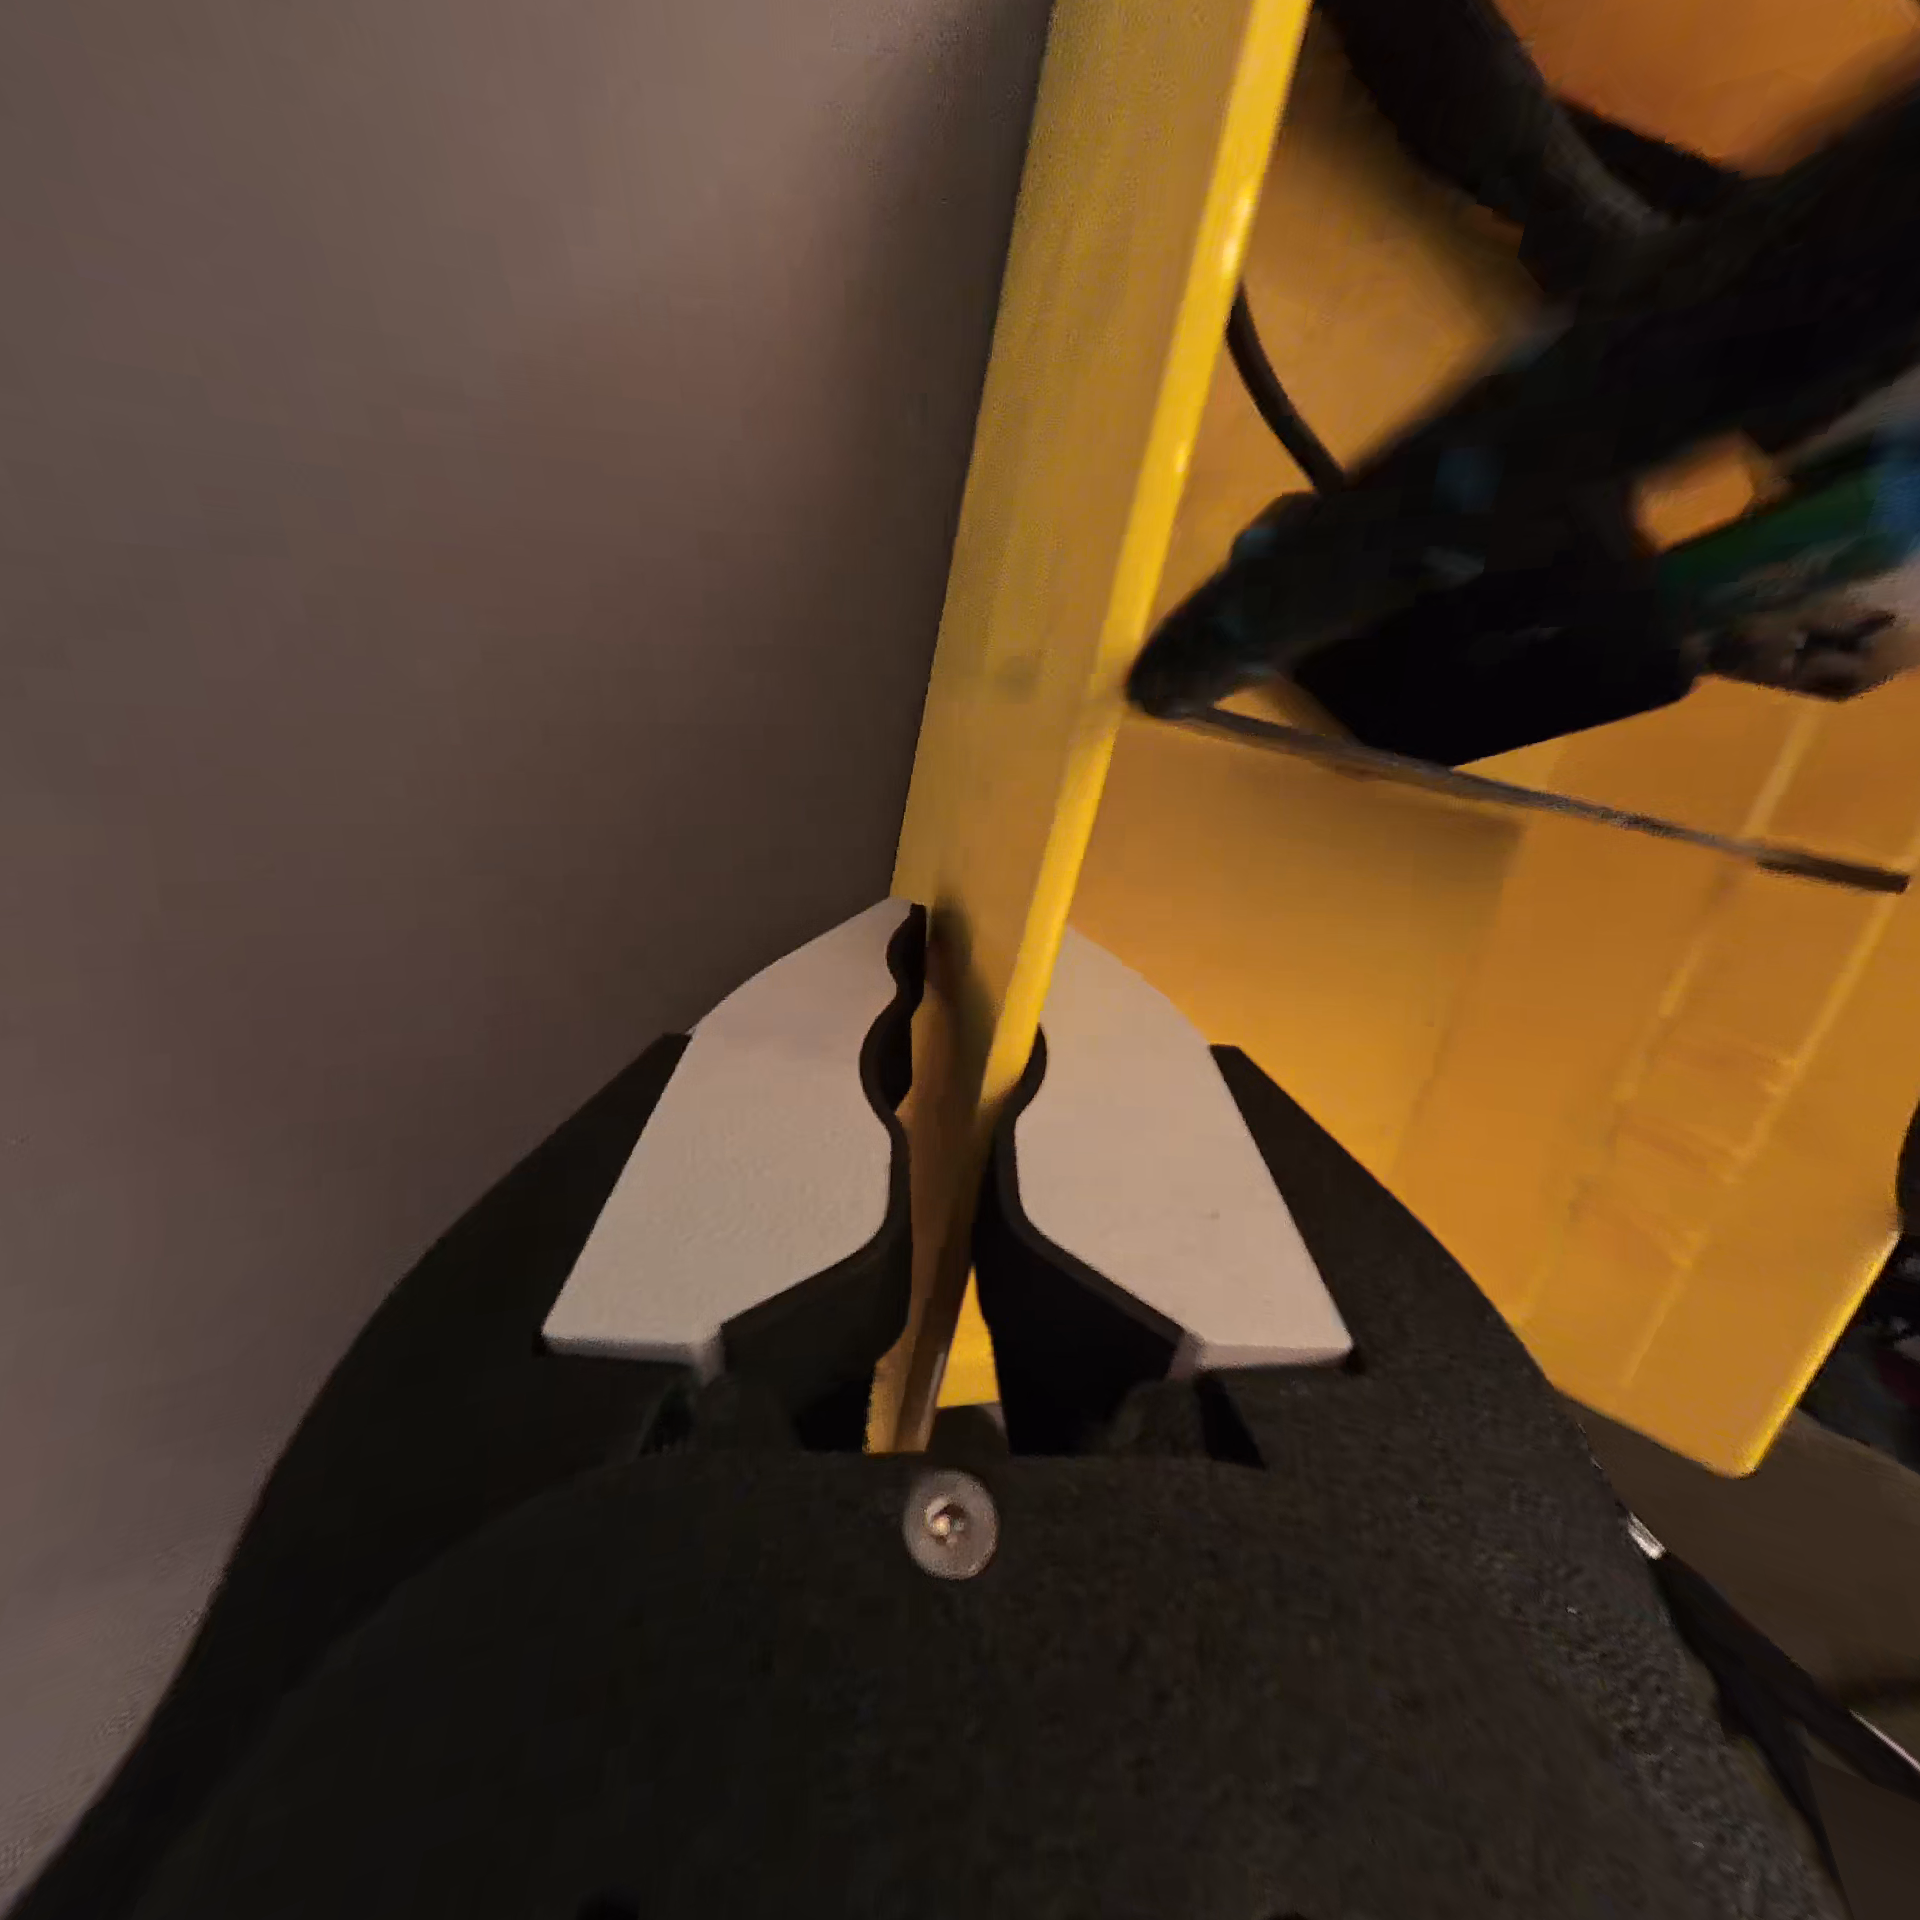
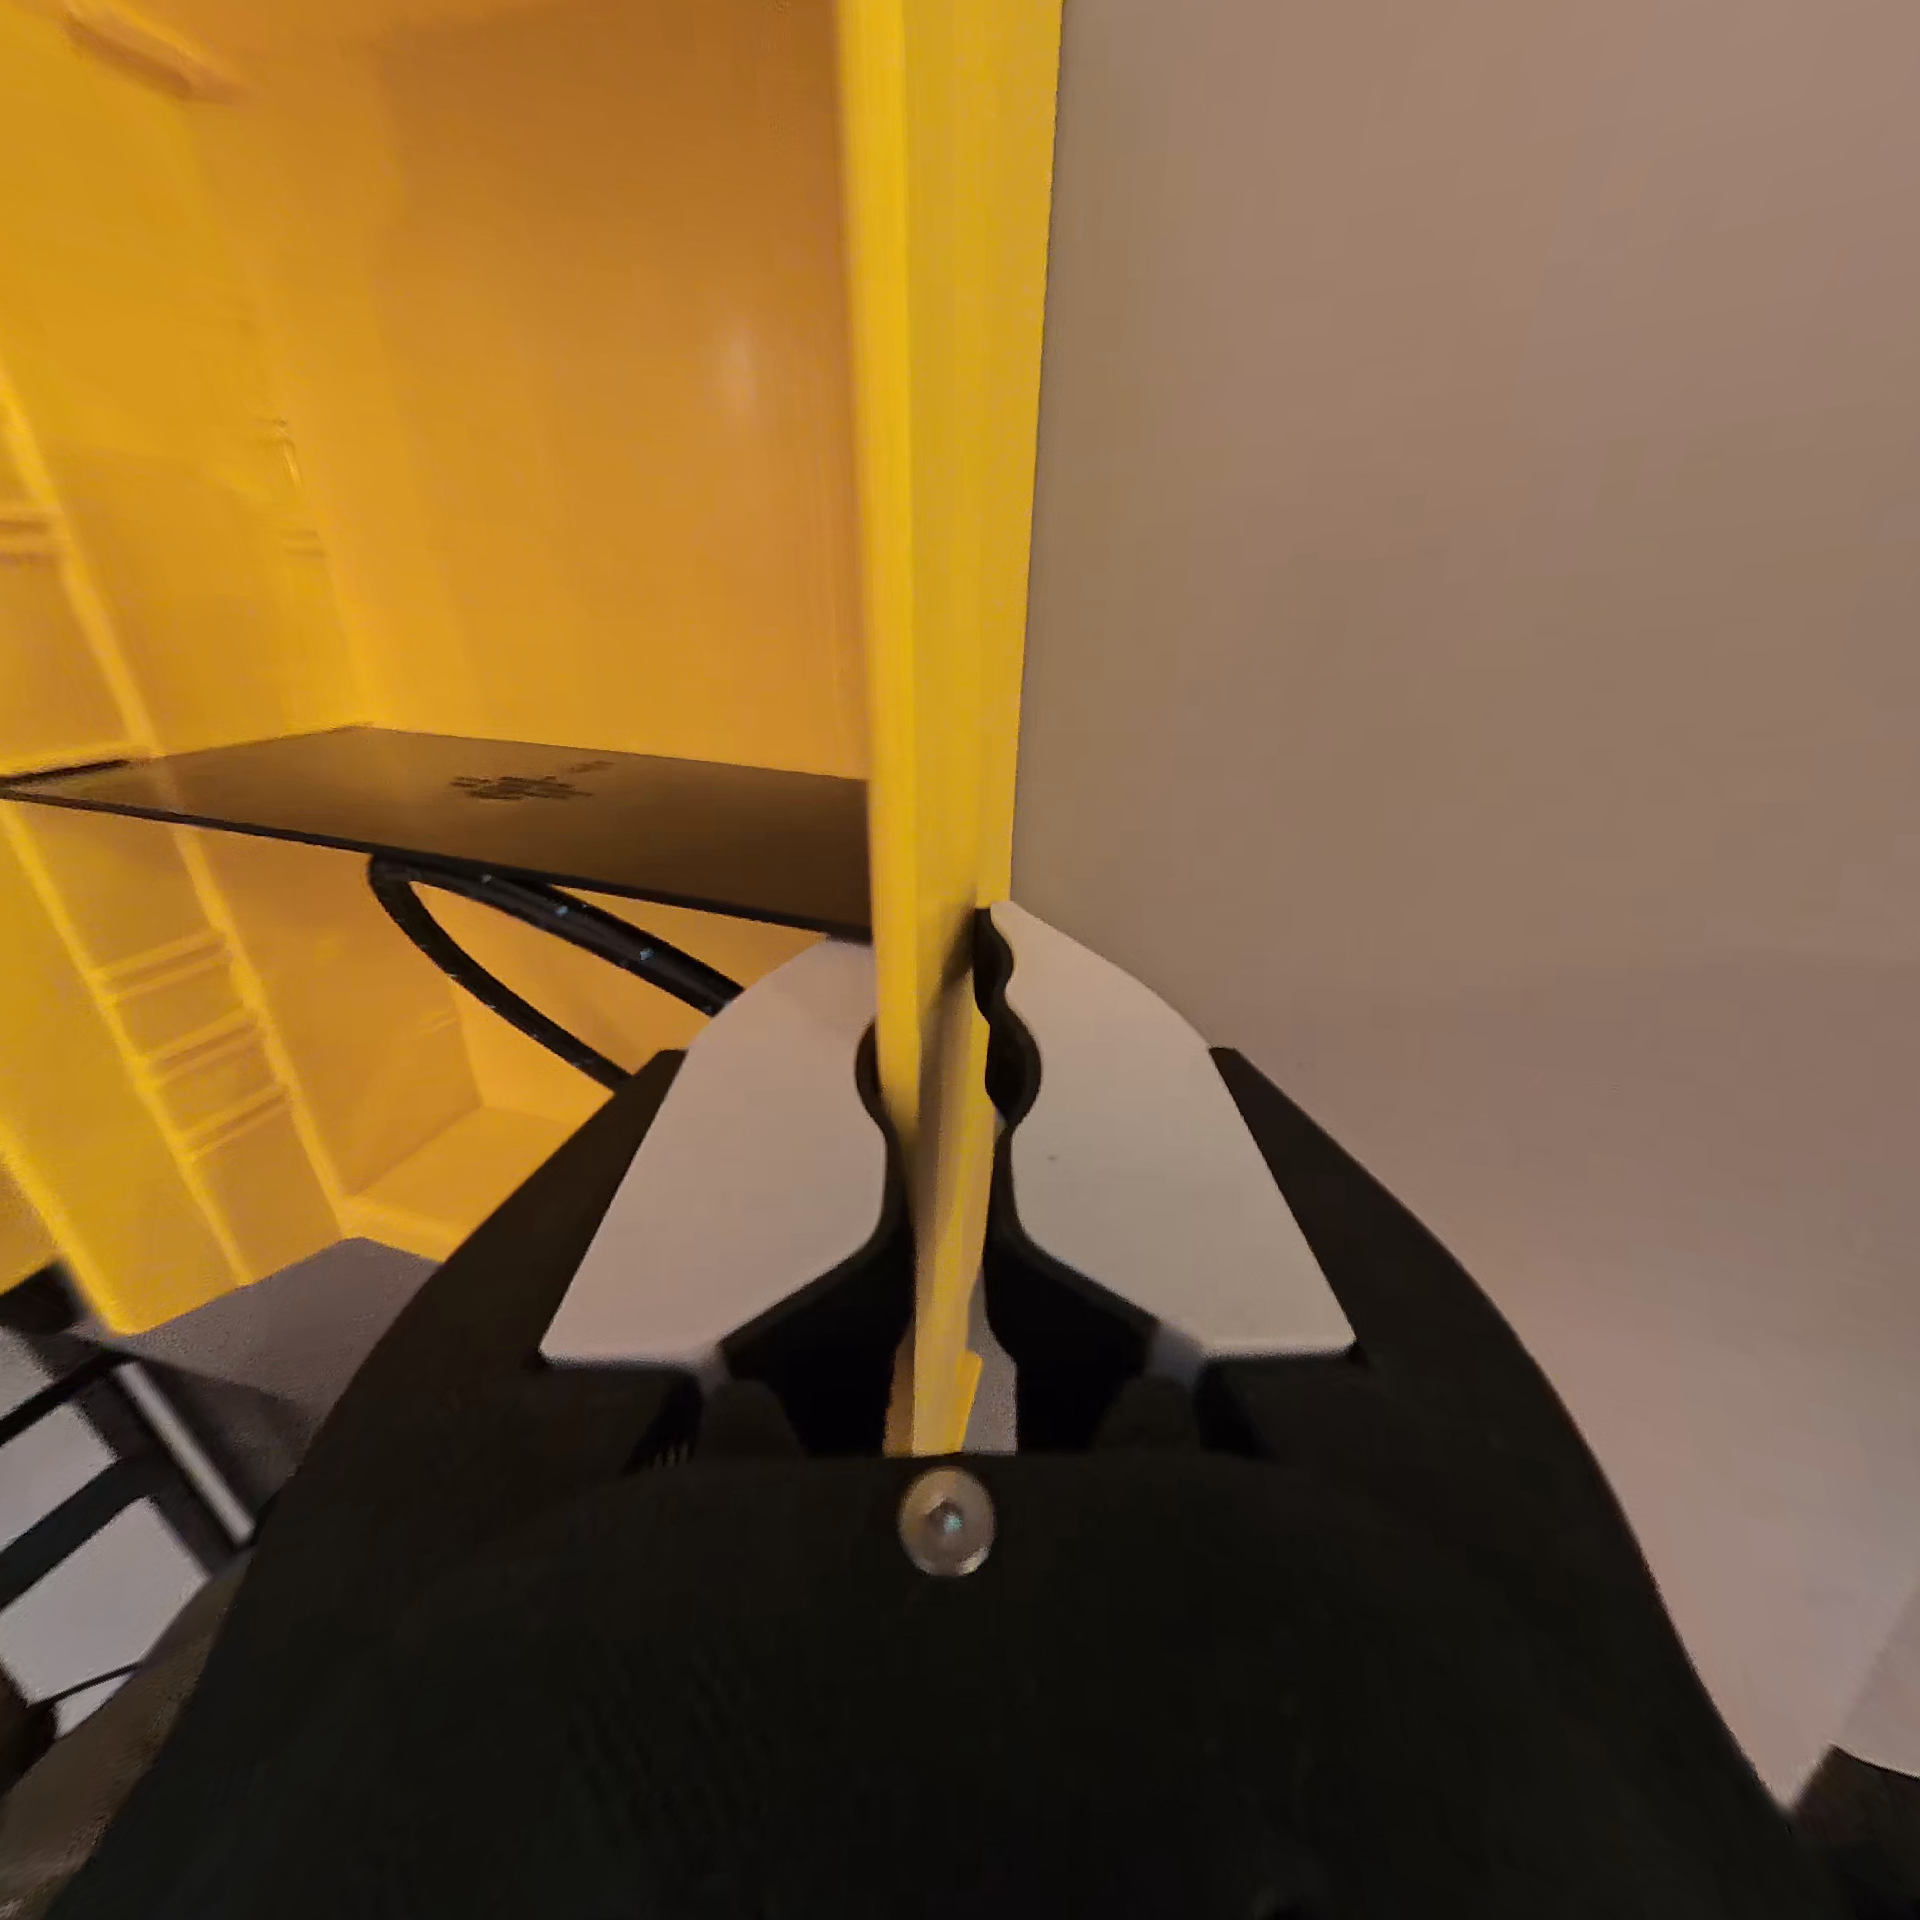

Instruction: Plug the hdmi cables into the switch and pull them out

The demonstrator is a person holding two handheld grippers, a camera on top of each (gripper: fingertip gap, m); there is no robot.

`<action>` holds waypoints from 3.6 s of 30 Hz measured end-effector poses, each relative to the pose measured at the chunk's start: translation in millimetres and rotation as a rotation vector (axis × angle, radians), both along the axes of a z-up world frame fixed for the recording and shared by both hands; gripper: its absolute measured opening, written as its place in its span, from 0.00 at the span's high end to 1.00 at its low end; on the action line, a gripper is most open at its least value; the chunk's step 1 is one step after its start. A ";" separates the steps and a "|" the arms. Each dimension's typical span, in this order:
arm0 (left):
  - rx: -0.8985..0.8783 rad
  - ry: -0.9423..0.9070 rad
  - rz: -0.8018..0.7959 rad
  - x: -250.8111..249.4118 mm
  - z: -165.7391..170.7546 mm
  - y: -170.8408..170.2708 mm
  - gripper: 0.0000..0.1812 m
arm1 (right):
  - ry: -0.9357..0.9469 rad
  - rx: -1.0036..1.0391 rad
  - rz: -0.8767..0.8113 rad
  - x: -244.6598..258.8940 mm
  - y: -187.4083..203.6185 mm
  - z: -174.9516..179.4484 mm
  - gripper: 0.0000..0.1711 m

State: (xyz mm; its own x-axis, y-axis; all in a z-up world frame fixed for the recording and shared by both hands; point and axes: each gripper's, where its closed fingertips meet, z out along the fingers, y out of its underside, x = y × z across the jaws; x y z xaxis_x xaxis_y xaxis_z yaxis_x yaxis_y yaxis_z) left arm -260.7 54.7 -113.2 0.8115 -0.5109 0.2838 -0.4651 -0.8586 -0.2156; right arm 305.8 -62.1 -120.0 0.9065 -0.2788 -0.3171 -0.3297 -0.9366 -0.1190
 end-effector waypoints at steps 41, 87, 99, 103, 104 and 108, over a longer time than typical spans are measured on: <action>-0.059 -0.151 0.729 -215.1 4.5 22.0 0.91 | -0.188 0.013 0.163 -25.3 9.8 0.4 0.96; 0.017 -0.605 0.639 -244.6 62.9 25.8 0.82 | -0.137 0.146 0.161 -12.3 19.3 1.2 0.95; 0.791 -0.336 -0.096 -217.1 216.4 17.9 0.72 | -0.471 1.025 0.205 -47.5 8.7 167.8 0.70; 0.771 -0.209 -0.394 -153.6 216.0 18.8 0.75 | -0.446 1.384 0.257 -99.6 -15.6 198.8 0.67; 0.778 -0.147 -0.456 -140.4 213.1 23.2 0.75 | -0.436 1.455 0.265 -111.6 -19.7 200.1 0.67; 0.826 0.070 -0.666 -99.4 205.0 50.1 0.85 | -0.358 1.469 0.376 -159.0 -21.3 169.5 0.67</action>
